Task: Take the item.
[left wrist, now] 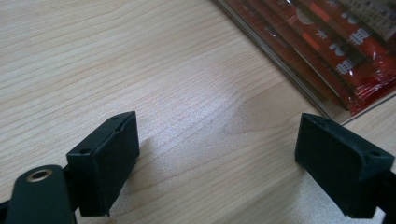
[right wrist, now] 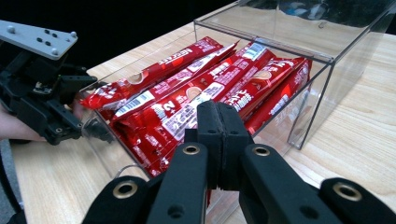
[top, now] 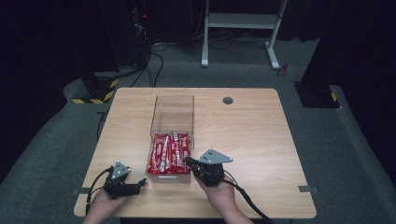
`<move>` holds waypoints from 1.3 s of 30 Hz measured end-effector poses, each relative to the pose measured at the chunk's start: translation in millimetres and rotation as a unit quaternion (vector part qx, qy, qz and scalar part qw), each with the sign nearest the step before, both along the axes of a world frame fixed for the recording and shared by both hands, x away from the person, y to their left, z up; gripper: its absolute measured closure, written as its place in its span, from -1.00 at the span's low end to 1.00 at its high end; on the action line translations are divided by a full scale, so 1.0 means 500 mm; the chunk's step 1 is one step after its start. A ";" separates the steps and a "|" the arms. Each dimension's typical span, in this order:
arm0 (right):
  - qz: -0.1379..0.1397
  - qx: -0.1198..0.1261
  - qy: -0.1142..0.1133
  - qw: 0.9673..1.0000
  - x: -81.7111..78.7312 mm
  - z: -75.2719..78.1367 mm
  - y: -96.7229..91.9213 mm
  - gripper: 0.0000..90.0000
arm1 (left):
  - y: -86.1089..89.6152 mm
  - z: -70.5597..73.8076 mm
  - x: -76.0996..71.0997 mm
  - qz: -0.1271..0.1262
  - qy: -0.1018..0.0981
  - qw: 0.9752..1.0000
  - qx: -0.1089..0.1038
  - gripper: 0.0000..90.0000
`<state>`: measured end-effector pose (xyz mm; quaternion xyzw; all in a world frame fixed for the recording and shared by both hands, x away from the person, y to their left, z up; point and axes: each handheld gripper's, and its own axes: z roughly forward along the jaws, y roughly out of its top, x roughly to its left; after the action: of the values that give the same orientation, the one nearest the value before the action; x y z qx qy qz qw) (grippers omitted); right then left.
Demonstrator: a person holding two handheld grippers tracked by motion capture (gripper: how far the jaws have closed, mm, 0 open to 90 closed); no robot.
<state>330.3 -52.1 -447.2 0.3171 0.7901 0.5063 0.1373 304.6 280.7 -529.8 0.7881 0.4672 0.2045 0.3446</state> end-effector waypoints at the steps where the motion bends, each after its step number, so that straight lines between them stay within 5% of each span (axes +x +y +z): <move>1: 0.000 0.000 -0.001 1.000 -0.002 0.000 0.000 1.00 | 0.000 0.000 0.000 0.000 0.000 1.000 0.001 -0.69; 39: 0.000 0.025 -0.018 1.000 -0.018 0.025 -0.029 1.00 | 0.000 0.000 0.000 0.000 0.000 1.000 0.000 -0.69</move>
<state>321.3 -66.6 -434.9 0.3110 0.7748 0.5314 0.1435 304.6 280.7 -529.8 0.7881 0.4673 0.2041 0.3448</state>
